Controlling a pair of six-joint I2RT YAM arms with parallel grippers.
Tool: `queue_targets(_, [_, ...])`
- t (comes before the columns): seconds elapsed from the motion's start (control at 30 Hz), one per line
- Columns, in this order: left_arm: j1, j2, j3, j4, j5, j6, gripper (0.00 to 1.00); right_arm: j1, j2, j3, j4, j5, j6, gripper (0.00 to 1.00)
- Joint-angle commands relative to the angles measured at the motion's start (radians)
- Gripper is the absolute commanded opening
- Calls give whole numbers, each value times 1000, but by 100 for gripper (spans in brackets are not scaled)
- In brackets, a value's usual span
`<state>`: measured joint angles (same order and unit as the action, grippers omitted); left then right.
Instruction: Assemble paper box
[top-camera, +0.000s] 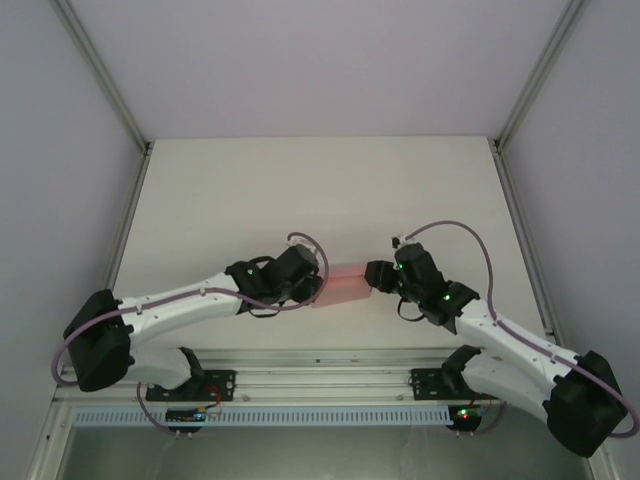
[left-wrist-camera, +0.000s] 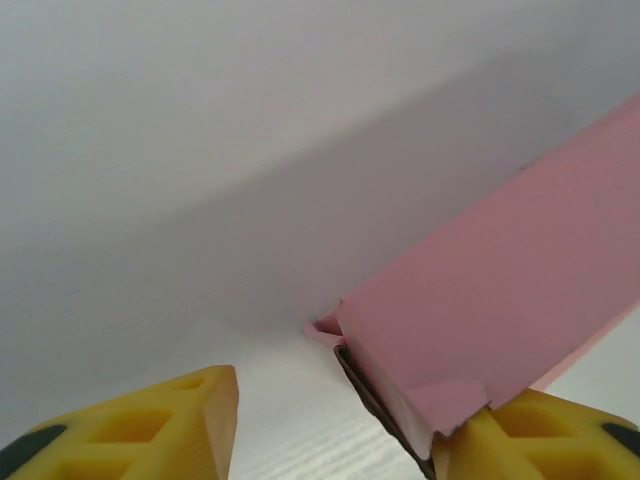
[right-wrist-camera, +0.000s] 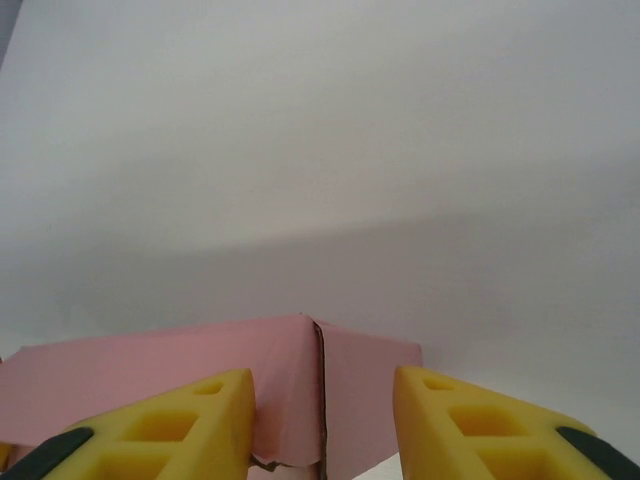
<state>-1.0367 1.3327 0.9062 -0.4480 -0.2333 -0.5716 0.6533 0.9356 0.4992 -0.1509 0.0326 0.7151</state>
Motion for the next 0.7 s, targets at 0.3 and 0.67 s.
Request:
queue_targets(0.3, [105, -30, 89, -38, 251, -61, 99, 20, 34, -77, -107, 16, 66, 38])
queue_targets(0.67, [279, -99, -251, 334, 520, -138, 92, 19, 45, -108, -91, -10, 77, 38])
